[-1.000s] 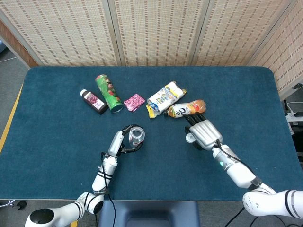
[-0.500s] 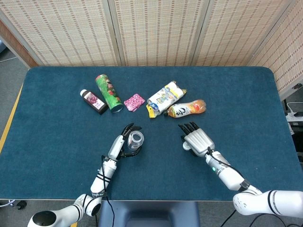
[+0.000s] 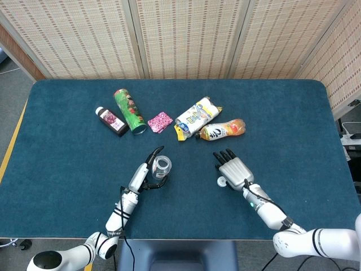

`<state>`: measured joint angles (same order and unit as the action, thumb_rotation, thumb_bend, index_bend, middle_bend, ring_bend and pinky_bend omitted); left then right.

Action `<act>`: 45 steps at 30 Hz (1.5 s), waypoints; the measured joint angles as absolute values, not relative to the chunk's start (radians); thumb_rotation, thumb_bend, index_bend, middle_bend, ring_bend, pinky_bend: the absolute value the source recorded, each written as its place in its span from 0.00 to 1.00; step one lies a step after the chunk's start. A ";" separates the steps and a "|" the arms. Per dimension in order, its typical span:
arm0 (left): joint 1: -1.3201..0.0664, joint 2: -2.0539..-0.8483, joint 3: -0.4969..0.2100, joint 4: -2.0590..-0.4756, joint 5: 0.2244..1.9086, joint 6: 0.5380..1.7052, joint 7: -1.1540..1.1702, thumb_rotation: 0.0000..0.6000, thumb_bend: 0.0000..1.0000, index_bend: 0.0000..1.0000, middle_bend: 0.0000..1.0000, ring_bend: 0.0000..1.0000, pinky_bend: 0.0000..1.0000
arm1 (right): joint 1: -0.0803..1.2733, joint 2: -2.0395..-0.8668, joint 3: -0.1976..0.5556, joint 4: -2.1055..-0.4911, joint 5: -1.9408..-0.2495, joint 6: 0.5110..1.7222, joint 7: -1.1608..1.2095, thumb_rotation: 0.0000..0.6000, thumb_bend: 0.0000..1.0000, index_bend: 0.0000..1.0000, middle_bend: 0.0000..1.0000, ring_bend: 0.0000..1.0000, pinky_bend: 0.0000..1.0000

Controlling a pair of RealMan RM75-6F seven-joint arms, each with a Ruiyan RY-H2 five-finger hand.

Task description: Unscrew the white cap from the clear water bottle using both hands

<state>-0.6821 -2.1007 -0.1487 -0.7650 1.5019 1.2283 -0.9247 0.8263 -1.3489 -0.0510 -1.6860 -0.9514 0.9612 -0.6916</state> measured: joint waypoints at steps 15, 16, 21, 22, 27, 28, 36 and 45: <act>-0.671 -2.079 -0.133 -0.803 1.520 1.248 -0.892 1.00 0.34 0.00 0.00 0.00 0.00 | 0.810 -1.312 -0.031 -1.725 -0.958 0.957 -0.668 1.00 0.29 0.00 0.00 0.00 0.00; -0.671 -2.077 -0.132 -0.803 1.520 1.246 -0.891 1.00 0.34 0.00 0.00 0.00 0.00 | 0.809 -1.307 -0.029 -1.729 -0.959 0.958 -0.665 1.00 0.29 0.00 0.00 0.00 0.00; -0.673 -2.073 -0.133 -0.804 1.516 1.231 -0.887 1.00 0.34 0.00 0.00 0.00 0.00 | 0.804 -1.284 -0.020 -1.747 -0.966 0.959 -0.651 1.00 0.29 0.00 0.00 0.00 0.00; -0.672 -2.073 -0.133 -0.804 1.515 1.232 -0.890 1.00 0.34 0.00 0.00 0.00 0.00 | 0.804 -1.282 -0.019 -1.749 -0.967 0.960 -0.649 1.00 0.29 0.00 0.00 0.00 0.00; -0.667 -2.069 -0.132 -0.803 1.520 1.250 -0.898 1.00 0.33 0.00 0.00 0.00 0.00 | 0.800 -1.268 -0.009 -1.758 -0.968 0.956 -0.634 1.00 0.29 0.00 0.00 0.00 0.00; -0.666 -2.067 -0.132 -0.804 1.521 1.254 -0.900 1.00 0.33 0.00 0.00 0.00 0.00 | 0.800 -1.265 -0.008 -1.759 -0.968 0.956 -0.633 1.00 0.29 0.00 0.00 0.00 0.00; -0.650 -2.029 -0.124 -0.842 1.544 1.308 -0.887 1.00 0.33 0.00 0.00 0.00 0.00 | 0.784 -1.227 0.001 -1.801 -1.000 0.989 -0.621 1.00 0.29 0.00 0.00 0.00 0.00; -0.596 -1.815 -0.063 -1.033 1.602 1.379 -0.742 1.00 0.34 0.00 0.00 0.00 0.00 | 0.659 -1.103 -0.041 -1.905 -1.203 1.165 -0.555 1.00 0.29 0.00 0.00 0.00 0.00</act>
<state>-0.5961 -1.8145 -0.0628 -1.0328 1.6016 1.3791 -0.7418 0.6592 -1.1030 -0.0406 -1.9050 -1.2035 1.1654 -0.5545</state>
